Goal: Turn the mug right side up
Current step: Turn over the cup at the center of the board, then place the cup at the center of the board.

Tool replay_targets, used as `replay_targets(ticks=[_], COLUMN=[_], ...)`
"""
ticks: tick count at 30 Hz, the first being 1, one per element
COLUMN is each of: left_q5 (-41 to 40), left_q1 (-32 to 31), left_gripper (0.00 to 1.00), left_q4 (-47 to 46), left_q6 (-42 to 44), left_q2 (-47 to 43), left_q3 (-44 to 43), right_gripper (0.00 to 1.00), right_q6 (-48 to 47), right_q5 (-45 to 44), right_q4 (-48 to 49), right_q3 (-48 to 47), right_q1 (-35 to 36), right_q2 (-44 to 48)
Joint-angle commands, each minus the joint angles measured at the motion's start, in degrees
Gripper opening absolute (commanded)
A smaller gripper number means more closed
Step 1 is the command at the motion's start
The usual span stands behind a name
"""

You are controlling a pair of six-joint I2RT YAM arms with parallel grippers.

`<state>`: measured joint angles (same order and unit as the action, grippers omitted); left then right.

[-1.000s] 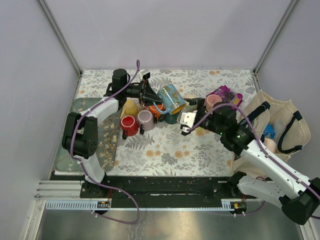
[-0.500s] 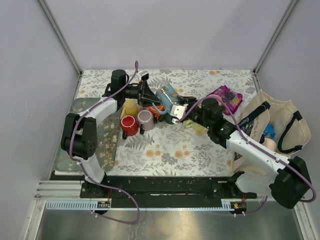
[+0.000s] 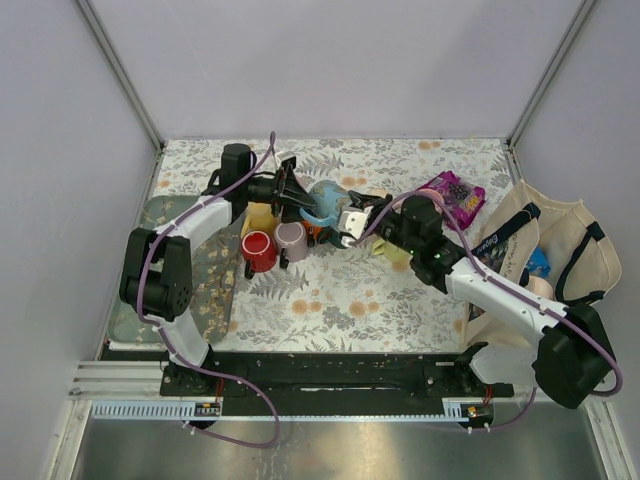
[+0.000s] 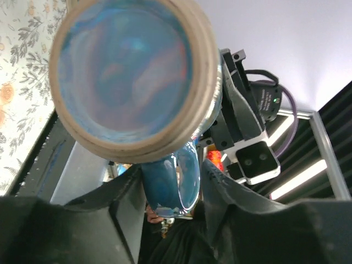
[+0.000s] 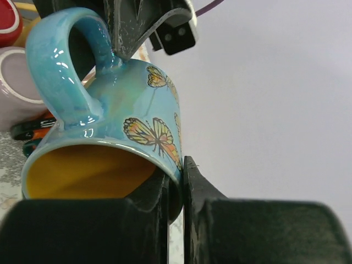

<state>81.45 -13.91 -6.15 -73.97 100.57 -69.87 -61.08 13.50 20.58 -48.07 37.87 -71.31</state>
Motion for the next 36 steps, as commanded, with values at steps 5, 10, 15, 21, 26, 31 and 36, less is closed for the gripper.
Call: replay_targets(ticks=[5,10,15,21,26,31,36], left_q5=[-4.5,-20.7,-40.5,-46.0,-48.4,-48.2,-49.9], left_q1=[3.4,4.9,5.5,6.3,6.3,6.1,6.0], left_gripper=[0.66,0.74,0.78,0.80,0.80,0.81,0.99], left_q4=[6.0,40.7,39.8,21.8,26.0,26.6,29.7], left_q6=[18.8,52.0,66.8,69.5,75.1,81.1,81.7], left_q2=[-7.3,-10.6,-19.7,-34.5,-39.8,-48.4,-52.8], left_q3=[-2.9,-12.0,-9.3,7.8,11.8,17.8,19.7], right_gripper=[0.00,0.00,0.00,0.00,0.00,0.00,0.00], right_q6=[6.2,7.4,9.7,12.8,14.5,19.4,20.4], right_q5=[3.5,7.9,9.2,9.8,6.8,1.3,-1.9], right_q4=[-15.7,-40.5,-57.1,-67.3,-77.2,-77.7,-74.1], right_q3=[-2.5,-8.2,-16.1,-23.0,-30.7,-33.9,-33.0], right_q1=[0.7,0.6,0.6,0.6,0.8,1.8,3.4], right_q2=[7.8,9.5,3.5,-4.1,-13.5,-19.6,-21.7])
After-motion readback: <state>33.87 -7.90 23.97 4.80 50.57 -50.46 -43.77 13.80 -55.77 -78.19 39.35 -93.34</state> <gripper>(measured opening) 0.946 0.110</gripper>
